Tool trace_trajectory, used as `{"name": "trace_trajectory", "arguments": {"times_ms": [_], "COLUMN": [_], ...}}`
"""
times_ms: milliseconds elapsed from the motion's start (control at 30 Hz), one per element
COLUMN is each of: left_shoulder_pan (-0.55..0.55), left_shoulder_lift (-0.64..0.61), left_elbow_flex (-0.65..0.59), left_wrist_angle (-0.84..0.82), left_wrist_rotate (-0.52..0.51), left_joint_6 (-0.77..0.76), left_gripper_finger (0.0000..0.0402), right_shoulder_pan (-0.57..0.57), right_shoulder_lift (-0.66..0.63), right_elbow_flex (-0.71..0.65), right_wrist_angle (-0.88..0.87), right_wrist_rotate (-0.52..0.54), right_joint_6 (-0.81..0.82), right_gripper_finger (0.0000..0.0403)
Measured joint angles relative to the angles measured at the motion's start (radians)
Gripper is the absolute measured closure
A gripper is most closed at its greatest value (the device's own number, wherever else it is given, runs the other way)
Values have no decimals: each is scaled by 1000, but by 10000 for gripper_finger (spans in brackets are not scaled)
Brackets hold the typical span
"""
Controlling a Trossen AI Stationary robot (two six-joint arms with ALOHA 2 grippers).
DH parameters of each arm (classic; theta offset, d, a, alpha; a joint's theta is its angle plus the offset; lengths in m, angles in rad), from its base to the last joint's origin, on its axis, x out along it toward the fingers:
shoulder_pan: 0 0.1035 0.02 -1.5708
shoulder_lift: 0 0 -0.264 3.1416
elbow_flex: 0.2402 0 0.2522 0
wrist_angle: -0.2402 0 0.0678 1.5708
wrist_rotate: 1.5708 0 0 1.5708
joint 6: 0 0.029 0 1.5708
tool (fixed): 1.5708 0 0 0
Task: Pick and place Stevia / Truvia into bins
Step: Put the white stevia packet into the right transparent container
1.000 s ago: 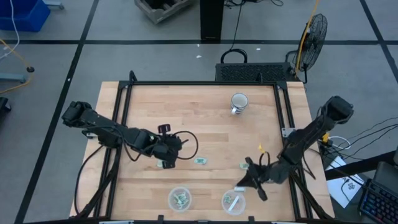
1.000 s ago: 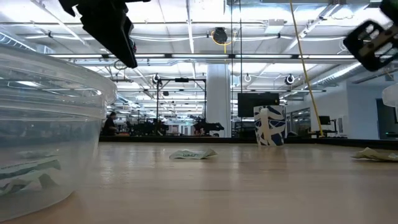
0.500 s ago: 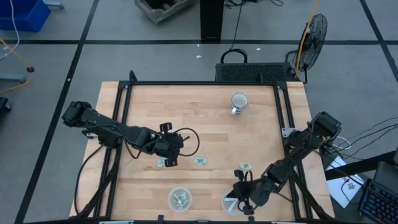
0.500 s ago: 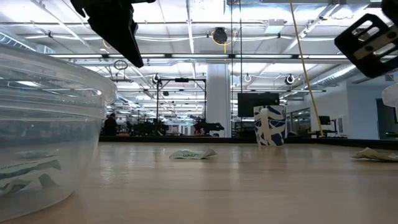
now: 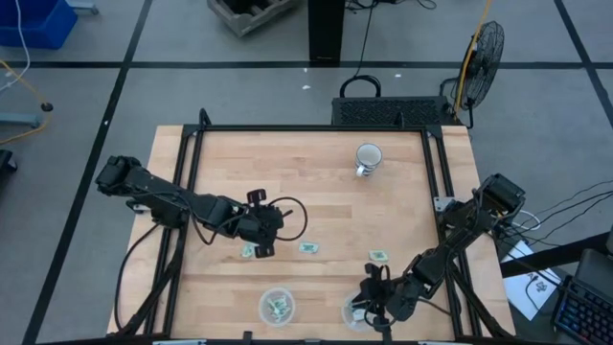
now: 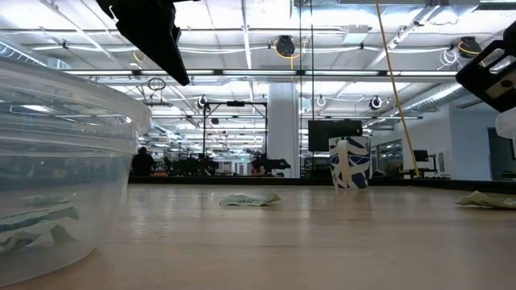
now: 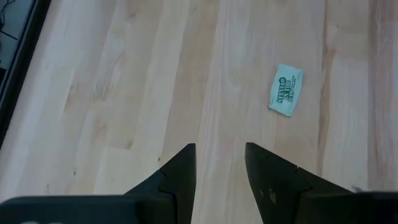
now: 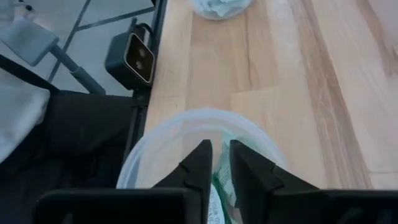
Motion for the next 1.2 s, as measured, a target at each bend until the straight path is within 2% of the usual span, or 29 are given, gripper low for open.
{"name": "trace_trajectory", "arguments": {"times_ms": [133,300,500,600,700,800,1033,1200], "left_shoulder_pan": [0,4,4,4,4,4,4,4], "left_shoulder_lift": [0,0,0,0,0,0,0,0], "left_elbow_flex": [0,0,0,0,0,0,0,0], "left_wrist_angle": [-2,-2,-7,-32,-89,-113,-110,-110], "left_wrist_rotate": [0,-1,-29,-26,-23,-32,-35,-35], "left_joint_6": [11,91,100,97,66,44,58,50], "left_gripper_finger": [256,256,256,256,256,256,256,256], "right_shoulder_pan": [-1,-4,-6,-6,-6,-5,-23,-25], "right_shoulder_lift": [-19,-114,-255,-294,-296,-282,-273,-273], "right_elbow_flex": [0,0,0,0,-5,-51,-229,-336], "right_wrist_angle": [3,-17,-179,-317,-458,-505,-417,-184], "right_wrist_rotate": [1,13,177,269,272,260,231,239], "right_joint_6": [-33,-157,-315,-207,-18,113,304,183], "right_gripper_finger": [330,332,343,343,336,323,272,245]}}
